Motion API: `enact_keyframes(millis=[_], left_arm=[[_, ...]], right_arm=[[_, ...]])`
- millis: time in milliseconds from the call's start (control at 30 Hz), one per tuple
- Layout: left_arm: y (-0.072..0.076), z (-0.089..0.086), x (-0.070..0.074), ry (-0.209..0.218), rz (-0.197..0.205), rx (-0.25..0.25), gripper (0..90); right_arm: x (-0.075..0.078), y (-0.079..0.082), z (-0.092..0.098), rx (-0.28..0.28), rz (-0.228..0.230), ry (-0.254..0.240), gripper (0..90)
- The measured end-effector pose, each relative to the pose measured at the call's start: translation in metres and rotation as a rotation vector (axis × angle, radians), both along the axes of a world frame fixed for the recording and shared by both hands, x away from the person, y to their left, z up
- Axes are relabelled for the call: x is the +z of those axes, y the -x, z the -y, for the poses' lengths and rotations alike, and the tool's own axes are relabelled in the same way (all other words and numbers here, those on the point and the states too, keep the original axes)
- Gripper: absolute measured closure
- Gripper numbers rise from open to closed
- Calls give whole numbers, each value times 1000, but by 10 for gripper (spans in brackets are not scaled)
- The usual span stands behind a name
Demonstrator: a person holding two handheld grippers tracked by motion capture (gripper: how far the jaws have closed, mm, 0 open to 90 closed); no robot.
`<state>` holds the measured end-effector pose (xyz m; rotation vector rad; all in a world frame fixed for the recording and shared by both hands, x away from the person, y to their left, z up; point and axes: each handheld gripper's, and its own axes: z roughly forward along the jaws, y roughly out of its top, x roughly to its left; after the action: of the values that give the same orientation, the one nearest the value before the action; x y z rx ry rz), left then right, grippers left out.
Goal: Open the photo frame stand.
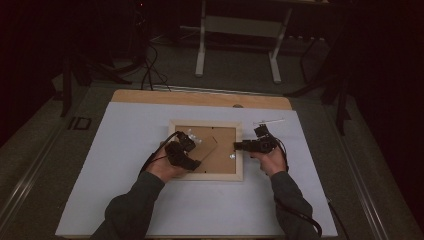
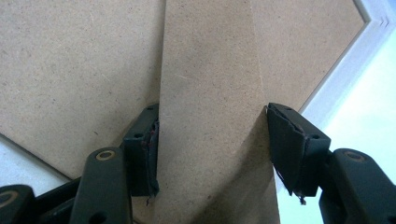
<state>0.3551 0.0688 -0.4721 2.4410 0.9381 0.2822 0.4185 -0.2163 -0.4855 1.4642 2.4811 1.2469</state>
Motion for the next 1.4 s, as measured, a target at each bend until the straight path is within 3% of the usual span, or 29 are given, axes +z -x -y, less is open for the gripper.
enact_keyframes(millis=[333,733,1167,1267,1400], left_arm=[[0,3,2,-22,45,-1,418],[-4,9,5,-69,111,15,420],[-11,15,5,-100,178,25,421],[-13,17,4,-93,207,22,421],[-16,20,4,-104,216,20,421]], right_arm=[[4,2,-1,-19,29,1,569],[12,6,-2,-67,110,-3,588],[20,8,-4,-113,197,28,595],[22,8,-3,-126,205,36,599],[23,8,0,-143,216,33,602]])
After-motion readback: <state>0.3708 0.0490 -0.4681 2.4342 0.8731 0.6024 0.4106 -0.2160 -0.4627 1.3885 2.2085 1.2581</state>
